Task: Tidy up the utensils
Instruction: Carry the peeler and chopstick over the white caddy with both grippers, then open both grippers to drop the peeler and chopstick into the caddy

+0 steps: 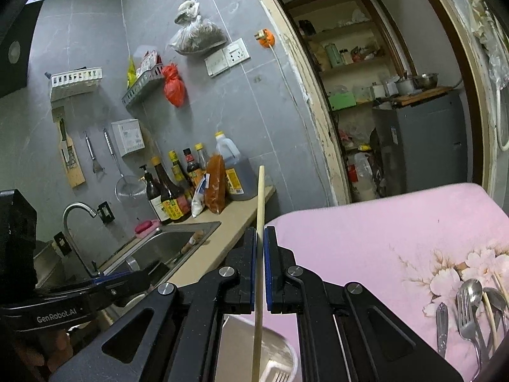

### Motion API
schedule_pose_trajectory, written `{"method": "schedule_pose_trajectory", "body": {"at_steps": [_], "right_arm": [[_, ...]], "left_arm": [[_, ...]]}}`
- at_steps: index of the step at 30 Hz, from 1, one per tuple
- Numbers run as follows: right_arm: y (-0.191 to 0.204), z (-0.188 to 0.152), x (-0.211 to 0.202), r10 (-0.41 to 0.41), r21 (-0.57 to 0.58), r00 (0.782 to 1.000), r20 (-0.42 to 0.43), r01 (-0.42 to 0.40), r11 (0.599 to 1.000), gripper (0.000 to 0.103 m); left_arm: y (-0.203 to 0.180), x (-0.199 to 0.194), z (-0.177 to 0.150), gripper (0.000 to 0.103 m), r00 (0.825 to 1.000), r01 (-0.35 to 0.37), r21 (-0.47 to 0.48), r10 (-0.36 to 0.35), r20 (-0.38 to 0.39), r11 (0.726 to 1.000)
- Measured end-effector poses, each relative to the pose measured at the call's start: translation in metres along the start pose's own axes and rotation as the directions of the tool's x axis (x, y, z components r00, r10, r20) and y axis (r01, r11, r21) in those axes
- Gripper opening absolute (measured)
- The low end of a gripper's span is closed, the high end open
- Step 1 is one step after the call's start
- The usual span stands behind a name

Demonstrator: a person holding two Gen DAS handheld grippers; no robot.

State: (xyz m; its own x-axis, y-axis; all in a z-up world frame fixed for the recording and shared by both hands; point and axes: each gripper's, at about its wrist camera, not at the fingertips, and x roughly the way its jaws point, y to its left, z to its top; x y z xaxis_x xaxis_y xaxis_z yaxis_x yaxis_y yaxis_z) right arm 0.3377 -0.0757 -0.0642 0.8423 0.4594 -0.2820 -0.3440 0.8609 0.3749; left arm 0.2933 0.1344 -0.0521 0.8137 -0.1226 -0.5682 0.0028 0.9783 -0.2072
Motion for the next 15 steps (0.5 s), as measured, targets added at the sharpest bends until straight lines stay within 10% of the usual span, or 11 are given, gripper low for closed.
{"method": "schedule_pose_trajectory", "body": {"at_steps": [15], "right_arm": [[-0.018,0.003,-0.028,0.000,0.062,0.999,-0.048,0.003,0.998,0.035]], "left_arm": [[-0.002,-0.011,0.002,0.045,1.000,0.026,-0.076,-0.025,0.014,0.997]]}}
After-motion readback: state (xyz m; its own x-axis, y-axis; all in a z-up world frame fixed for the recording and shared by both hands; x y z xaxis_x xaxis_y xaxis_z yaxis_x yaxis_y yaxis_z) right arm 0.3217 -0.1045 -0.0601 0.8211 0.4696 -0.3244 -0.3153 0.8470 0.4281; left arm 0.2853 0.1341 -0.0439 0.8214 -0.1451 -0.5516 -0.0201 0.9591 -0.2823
